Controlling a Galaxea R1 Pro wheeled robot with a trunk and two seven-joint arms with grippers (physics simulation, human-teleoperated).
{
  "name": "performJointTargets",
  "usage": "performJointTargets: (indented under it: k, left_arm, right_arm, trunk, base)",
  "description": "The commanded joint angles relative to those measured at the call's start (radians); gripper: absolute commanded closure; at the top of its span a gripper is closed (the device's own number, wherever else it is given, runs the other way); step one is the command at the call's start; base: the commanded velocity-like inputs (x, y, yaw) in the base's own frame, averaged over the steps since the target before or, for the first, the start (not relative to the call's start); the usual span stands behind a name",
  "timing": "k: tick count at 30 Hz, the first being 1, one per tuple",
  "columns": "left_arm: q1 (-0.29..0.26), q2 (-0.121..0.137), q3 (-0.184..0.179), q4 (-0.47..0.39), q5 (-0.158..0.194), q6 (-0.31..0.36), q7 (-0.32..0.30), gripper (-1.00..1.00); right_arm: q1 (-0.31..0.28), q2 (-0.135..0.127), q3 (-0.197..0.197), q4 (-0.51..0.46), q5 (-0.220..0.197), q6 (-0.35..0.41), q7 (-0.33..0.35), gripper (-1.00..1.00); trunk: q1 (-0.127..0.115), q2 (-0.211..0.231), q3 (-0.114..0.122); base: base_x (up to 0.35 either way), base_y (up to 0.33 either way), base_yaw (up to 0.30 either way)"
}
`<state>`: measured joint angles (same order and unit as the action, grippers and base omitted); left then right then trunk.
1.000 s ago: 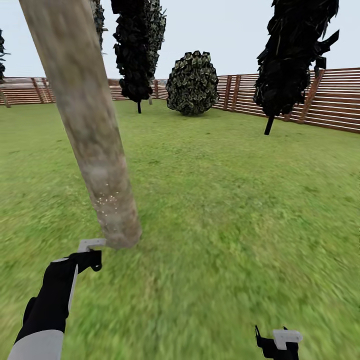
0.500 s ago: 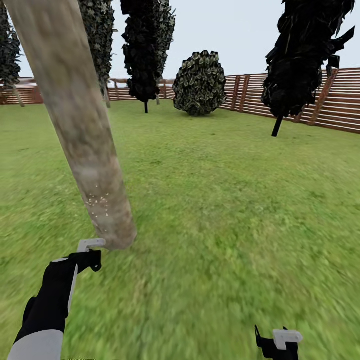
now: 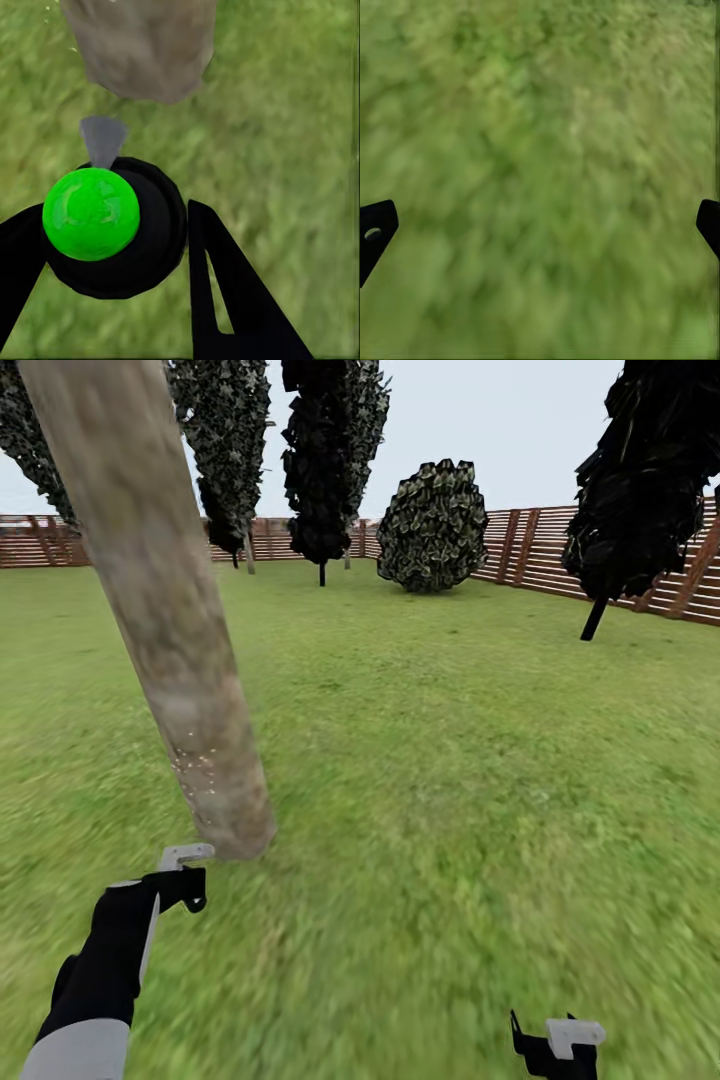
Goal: In the garden, pick up the pesticide atomizer on the floor and spray pesticide onto both trees until each tree trunk is fully covered.
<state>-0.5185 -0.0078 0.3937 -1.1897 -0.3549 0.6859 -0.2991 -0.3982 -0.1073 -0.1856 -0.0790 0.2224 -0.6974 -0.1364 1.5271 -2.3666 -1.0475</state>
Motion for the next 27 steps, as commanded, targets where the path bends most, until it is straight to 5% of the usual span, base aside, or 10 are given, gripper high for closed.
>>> performJointTargets:
  k: [1, 4, 8, 13, 14, 15, 21, 25, 27]
  left_arm:
    - [-0.002, -0.001, -0.002, 0.008, -0.011, 0.0, -0.009, 1.0]
    - [0.001, 0.005, 0.002, 0.068, -0.012, -0.055, -0.009, 1.0]
    - [0.0, 0.012, 0.062, 0.256, -0.014, -0.208, -0.007, 1.0]
    - [-0.001, 0.013, 0.073, 0.268, -0.01, -0.237, 0.037, 1.0]
    - [0.0, 0.047, 0.162, 0.261, -0.008, -0.239, 0.032, 1.0]
    - [0.0, 0.051, 0.194, 0.259, -0.009, -0.243, 0.034, 1.0]
    - [0.001, 0.033, 0.164, 0.27, -0.018, -0.244, 0.05, 1.0]
    - [0.001, 0.032, 0.159, 0.279, -0.017, -0.244, 0.122, 1.0]
    - [0.002, 0.032, 0.108, 0.303, -0.015, -0.244, 0.133, 1.0]
  right_arm:
    - [-0.001, 0.0, -0.005, 0.001, 0.011, -0.002, -0.005, -1.0]
    - [-0.001, 0.0, -0.005, 0.001, 0.011, -0.002, -0.006, -1.0]
    - [-0.001, 0.0, -0.005, 0.001, 0.011, -0.002, -0.006, -1.0]
    - [-0.001, 0.0, -0.005, 0.001, 0.011, -0.002, -0.006, -1.0]
    - [-0.001, 0.0, -0.005, 0.002, 0.011, -0.002, -0.006, -1.0]
    - [-0.001, 0.0, -0.005, 0.001, 0.011, -0.002, -0.006, -1.0]
    - [-0.001, 0.0, -0.005, 0.001, 0.011, -0.002, -0.006, -1.0]
    - [-0.001, 0.0, -0.005, 0.001, 0.011, -0.002, -0.006, -1.0]
    - [-0.001, 0.0, -0.005, 0.001, 0.011, -0.002, -0.006, -1.0]
  trunk:
    - [0.0, 0.0, -0.001]
    - [0.0, 0.0, -0.001]
    - [0.0, 0.0, -0.001]
    - [0.0, 0.0, -0.001]
    - [0.0, 0.0, -0.001]
    - [0.0, 0.0, -0.001]
    - [0.0, 0.0, -0.001]
    - [0.0, 0.0, -0.001]
    - [0.0, 0.0, -0.001]
  base:
    - [0.194, -0.232, 0.002]
    - [0.203, -0.227, 0.001]
    - [0.25, -0.186, 0.0]
    - [0.251, -0.151, 0.0]
    - [0.021, -0.011, 0.0]
    - [0.004, -0.002, 0.018]
    - [0.001, 0.0, 0.229]
    - [0.0, 0.0, 0.269]
    - [0.0, 0.0, 0.067]
